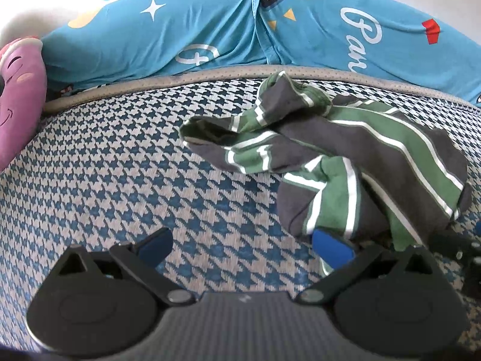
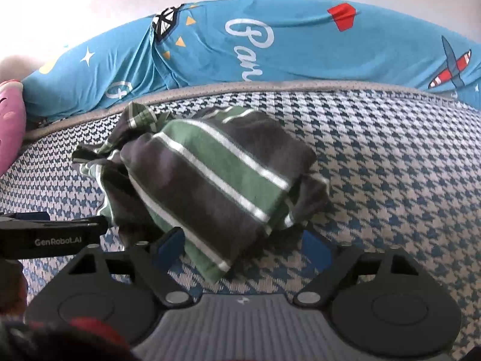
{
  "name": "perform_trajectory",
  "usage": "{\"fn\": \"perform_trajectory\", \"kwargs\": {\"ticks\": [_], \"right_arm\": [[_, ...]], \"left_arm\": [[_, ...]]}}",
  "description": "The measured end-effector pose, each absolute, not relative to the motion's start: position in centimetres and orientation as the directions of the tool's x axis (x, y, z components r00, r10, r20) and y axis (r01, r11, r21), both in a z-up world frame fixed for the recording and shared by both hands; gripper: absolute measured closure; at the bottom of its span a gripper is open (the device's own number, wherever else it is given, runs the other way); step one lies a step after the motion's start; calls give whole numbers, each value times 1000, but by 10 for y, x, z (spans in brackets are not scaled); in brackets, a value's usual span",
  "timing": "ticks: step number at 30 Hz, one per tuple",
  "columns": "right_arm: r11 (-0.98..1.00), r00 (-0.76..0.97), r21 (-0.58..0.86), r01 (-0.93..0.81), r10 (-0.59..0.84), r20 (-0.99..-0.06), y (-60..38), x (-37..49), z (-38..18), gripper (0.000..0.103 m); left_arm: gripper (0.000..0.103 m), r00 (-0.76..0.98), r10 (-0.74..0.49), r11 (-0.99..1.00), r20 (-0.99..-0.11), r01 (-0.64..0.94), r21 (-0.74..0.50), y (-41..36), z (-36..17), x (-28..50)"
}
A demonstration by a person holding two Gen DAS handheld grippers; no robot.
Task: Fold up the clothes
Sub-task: 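Lower the right tool onto the shirt and close its fingers on the fabric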
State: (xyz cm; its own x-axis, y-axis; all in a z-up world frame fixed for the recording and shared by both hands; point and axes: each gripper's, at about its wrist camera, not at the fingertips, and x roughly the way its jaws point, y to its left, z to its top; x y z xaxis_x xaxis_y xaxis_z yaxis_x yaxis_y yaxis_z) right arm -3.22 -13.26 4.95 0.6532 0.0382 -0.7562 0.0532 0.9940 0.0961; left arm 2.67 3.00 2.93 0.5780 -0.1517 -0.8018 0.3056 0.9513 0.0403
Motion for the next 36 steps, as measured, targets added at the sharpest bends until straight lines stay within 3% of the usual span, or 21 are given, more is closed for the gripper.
{"fn": "perform_trajectory", "kwargs": {"ticks": [6, 12, 19, 24, 28, 29, 31, 33, 34, 36], "right_arm": [[989, 677, 131, 71, 48, -735, -147, -28, 53, 48], [981, 711, 173, 91, 57, -701, -155, -19, 57, 55], [979, 748, 198, 46, 97, -656, -146, -7, 58, 49], [982, 747, 186, 34, 99, -657, -136, 4, 52, 27], [976, 728, 218, 24, 133, -673, -130, 13, 40, 27], [975, 723, 222, 22, 138, -677, -128, 15, 37, 31], [975, 714, 224, 17, 145, -685, -124, 17, 32, 51], [974, 710, 225, 10, 152, -688, -120, 18, 29, 80], [975, 716, 221, 6, 150, -682, -119, 16, 31, 90], [978, 728, 210, -2, 146, -670, -116, 14, 34, 97]], "left_arm": [[0, 601, -155, 943, -784, 326, 63, 34, 32, 39], [0, 594, -173, 948, -785, 316, 30, 39, 38, 44], [0, 584, -178, 963, -792, 267, -20, 46, 41, 48], [0, 578, -165, 965, -799, 263, -8, 46, 38, 50], [0, 576, -162, 966, -801, 259, -9, 48, 37, 50], [0, 574, -163, 966, -803, 258, -12, 48, 36, 50], [0, 572, -167, 966, -803, 256, -19, 48, 36, 50], [0, 573, -167, 967, -802, 254, -20, 48, 36, 49], [0, 574, -166, 967, -802, 253, -20, 48, 36, 49], [0, 575, -166, 968, -801, 249, -22, 49, 36, 49]]}}
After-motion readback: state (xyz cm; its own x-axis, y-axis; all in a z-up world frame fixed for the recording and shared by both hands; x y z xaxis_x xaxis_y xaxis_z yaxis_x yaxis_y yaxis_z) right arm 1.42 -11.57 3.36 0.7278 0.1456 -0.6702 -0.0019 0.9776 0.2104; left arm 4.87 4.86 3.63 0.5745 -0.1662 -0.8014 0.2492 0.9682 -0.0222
